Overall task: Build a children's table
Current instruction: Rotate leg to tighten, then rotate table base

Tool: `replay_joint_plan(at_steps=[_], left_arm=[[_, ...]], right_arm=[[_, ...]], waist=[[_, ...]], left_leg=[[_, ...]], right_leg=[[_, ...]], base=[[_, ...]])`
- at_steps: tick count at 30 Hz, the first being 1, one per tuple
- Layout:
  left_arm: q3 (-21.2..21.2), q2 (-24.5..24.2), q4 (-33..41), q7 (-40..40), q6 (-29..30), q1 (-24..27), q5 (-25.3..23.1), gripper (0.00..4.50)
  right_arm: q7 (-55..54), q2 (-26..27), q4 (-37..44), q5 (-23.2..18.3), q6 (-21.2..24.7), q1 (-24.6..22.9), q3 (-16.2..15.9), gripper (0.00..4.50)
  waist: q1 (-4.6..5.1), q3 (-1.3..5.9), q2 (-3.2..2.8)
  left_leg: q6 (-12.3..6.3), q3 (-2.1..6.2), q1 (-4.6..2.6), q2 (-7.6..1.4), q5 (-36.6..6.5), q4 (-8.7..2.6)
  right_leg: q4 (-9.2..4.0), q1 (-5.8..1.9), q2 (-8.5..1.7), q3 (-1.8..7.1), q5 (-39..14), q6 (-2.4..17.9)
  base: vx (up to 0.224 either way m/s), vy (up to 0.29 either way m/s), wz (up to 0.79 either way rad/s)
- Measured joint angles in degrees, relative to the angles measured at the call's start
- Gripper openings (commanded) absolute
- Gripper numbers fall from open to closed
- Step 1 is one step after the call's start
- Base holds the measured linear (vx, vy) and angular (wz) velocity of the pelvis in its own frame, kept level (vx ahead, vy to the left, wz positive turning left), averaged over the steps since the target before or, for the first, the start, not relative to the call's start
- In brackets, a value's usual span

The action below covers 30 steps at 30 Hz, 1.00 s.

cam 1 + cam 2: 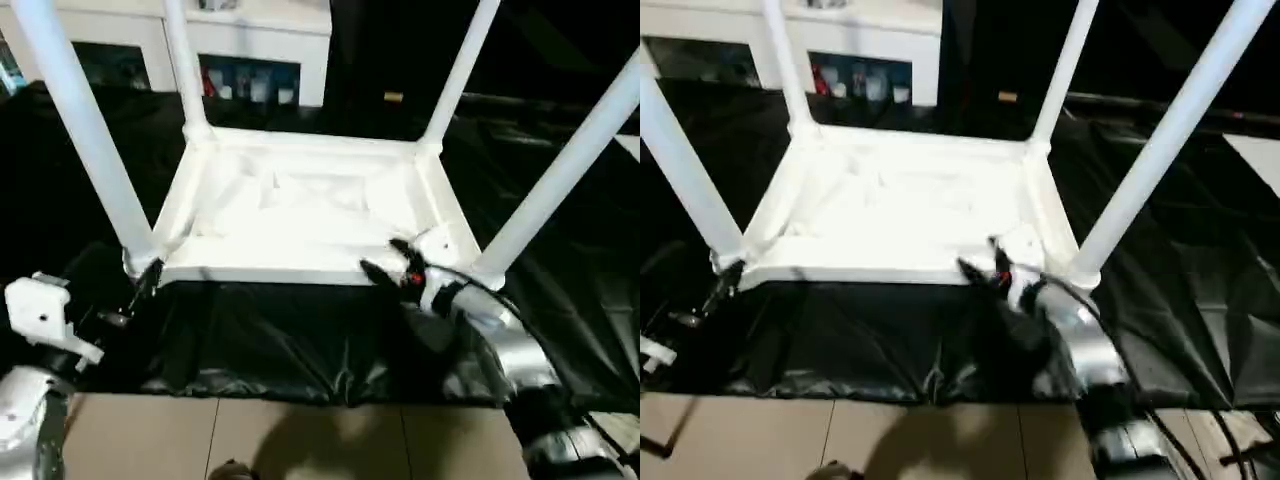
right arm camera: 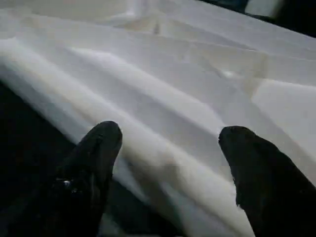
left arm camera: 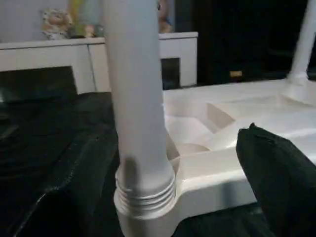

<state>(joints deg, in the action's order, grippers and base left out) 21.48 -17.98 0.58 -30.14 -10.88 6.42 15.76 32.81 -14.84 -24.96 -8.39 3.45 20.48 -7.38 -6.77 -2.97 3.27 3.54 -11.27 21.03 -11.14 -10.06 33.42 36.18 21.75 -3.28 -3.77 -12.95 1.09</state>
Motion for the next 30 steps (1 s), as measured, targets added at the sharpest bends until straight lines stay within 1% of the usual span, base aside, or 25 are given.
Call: replay_joint_plan(at_steps=[2,4,6,8,9,11,13,16,19,21,23,24,26,27,28,30], left_arm=[[0.05,0.25,-2.12,1.51,-0.91,-1.18,-0.61,4.42],[-0.2,0.05,-5.87,2.28,-1.53,-3.86,-1.44,4.42],[-0.45,-0.91,-10.92,2.17,-1.49,-8.41,-1.68,4.42],[-0.32,-2.05,-15.7,2.25,-1.28,-13.35,-1.68,4.42],[-0.32,-2.88,-17.86,2.32,-1.27,-15.96,-1.75,4.42],[-0.37,-3.56,-19.74,2.35,-1.3,-18.47,-1.88,4.42],[-0.74,-4.11,-23.15,2.22,-1.13,-21.23,-1.97,4.42],[-1.11,-4.98,-26.93,0.66,-0.35,-23.99,-1.63,4.42],[-1.52,-5.2,-29.41,-3.29,0.34,-26.29,0.3,4.42],[-2.63,-5.85,-30.15,-7.47,1.8,-27.31,1.59,4.42],[-2.79,-6.45,-30.2,-9.87,2.92,-27.34,2.68,4.42],[-2.82,-6.92,-30.03,-12.21,4.63,-27.32,4.24,4.42],[-3.26,-8.18,-28.64,-16.32,8.25,-26.92,6.75,4.42],[-3.59,-8.48,-27.38,-18.56,10.13,-26.3,7.93,4.42],[-3.83,-8.54,-26.55,-19.88,11.18,-25.82,8.8,4.42],[-4.37,-9.62,-24.24,-23.2,14.21,-23.97,10.93,4.42]], right_arm=[[0.36,-1.16,4.12,0.04,3.03,-2.32,-0.24,3.61],[0.16,-2.76,7.4,0.49,7.55,-3.65,-0.89,3.61],[0.18,-4.79,11.45,1.17,12.25,-4.94,-1.54,3.61],[0.33,-6.25,15.19,0.97,16.02,-5.61,-1.57,3.61],[0.61,-6.98,17.27,0.64,17.36,-5.88,-1.51,3.61],[1.26,-7.92,19.54,0.27,18.7,-6.51,-1.38,3.61],[2.61,-9.77,22.08,0.02,21.03,-7.86,-1.35,3.61],[4.03,-12.61,25.14,0.0,24.74,-9.54,-1.42,3.61],[3.65,-12.93,26.49,0.1,28.0,-9.88,-1.5,3.61],[2.52,-12.49,26.08,0.64,28.9,-9.59,-2.03,3.61],[1.69,-11.81,24.88,1.46,28.96,-9.39,-2.09,3.61],[0.18,-10.59,22.71,2.31,28.8,-8.45,-2.1,3.61],[-2.81,-8.34,18.2,3.75,27.49,-6.16,-2.07,3.61],[-4.39,-7.28,15.97,4.46,26.75,-4.97,-2.09,3.61],[-5.37,-6.86,14.51,4.7,25.85,-4.45,-2.08,3.61],[-7.49,-5.34,10.97,5.0,23.71,-2.65,-1.97,3.61]], waist=[[-0.1,0.0,0.0],[-0.08,-0.02,-0.03],[-0.23,-0.02,-0.03],[-0.36,-0.02,-0.03],[-0.36,-0.01,-0.03],[-0.07,0.02,-0.05],[-0.03,-0.01,-0.1],[-0.13,-0.05,-0.16],[0.03,-0.05,-0.18],[0.04,-0.05,-0.18],[-0.01,-0.05,-0.19],[0.0,-0.04,-0.17],[0.01,-0.06,-0.2],[-0.18,-0.08,-0.23],[-0.32,-0.08,-0.23],[-0.25,-0.08,-0.22]], left_leg=[[0.01,0.01,-0.03,0.0,0.0,-0.02],[0.02,0.02,-0.04,0.0,0.01,-0.01],[0.03,0.04,-0.05,0.01,0.02,0.01],[0.03,0.05,-0.04,0.01,0.02,0.06],[0.01,0.05,-0.04,0.02,0.01,0.08],[-0.07,0.02,-0.04,0.03,-0.04,0.11],[-0.11,0.01,0.01,0.04,-0.07,0.11],[-0.12,0.01,0.02,0.04,-0.07,0.11],[-0.1,0.01,-0.02,0.03,-0.06,0.13],[-0.09,0.01,-0.05,0.03,-0.05,0.15],[-0.09,0.01,-0.04,0.04,-0.05,0.16],[-0.09,0.01,-0.04,0.04,-0.05,0.16],[-0.09,-0.01,-0.01,0.05,-0.05,0.19],[-0.09,-0.01,-0.01,0.08,-0.06,0.18],[-0.1,-0.01,0.01,0.1,-0.06,0.19],[-0.11,-0.04,0.0,0.1,-0.07,0.18]], right_leg=[[0.0,-0.01,0.0,-0.01,-0.01,-0.02],[0.0,-0.01,0.01,0.0,0.03,-0.06],[0.01,-0.03,0.01,0.0,0.05,-0.09],[0.01,-0.03,0.01,0.0,0.1,-0.12],[0.01,-0.04,0.0,0.02,0.12,-0.14],[-0.02,-0.05,0.0,0.06,0.12,-0.14],[-0.04,-0.01,-0.01,0.06,0.12,-0.14],[-0.03,0.0,-0.01,0.05,0.11,-0.13],[0.01,-0.01,-0.01,0.05,0.12,-0.12],[0.02,-0.02,-0.02,0.06,0.12,-0.11],[0.02,-0.02,-0.03,0.06,0.13,-0.11],[0.03,-0.03,-0.03,0.06,0.13,-0.1],[0.06,0.01,-0.04,0.07,0.13,-0.09],[0.05,0.01,-0.08,0.06,0.13,-0.09],[0.05,0.01,-0.1,0.06,0.13,-0.09],[0.04,0.02,-0.1,0.07,0.13,-0.09]], base=[[0.0,0.0,0.0],[0.0,0.0,0.0],[0.0,0.0,0.0],[0.0,0.0,0.0],[0.0,0.0,0.0],[0.0,0.0,0.0],[0.0,0.0,0.0],[0.0,0.0,0.0],[0.0,0.0,0.0],[0.0,0.0,0.0],[0.0,0.0,0.0],[0.0,0.0,0.0],[0.0,0.0,0.0],[0.0,0.0,0.0],[0.0,0.0,0.0],[0.0,0.0,0.0]])
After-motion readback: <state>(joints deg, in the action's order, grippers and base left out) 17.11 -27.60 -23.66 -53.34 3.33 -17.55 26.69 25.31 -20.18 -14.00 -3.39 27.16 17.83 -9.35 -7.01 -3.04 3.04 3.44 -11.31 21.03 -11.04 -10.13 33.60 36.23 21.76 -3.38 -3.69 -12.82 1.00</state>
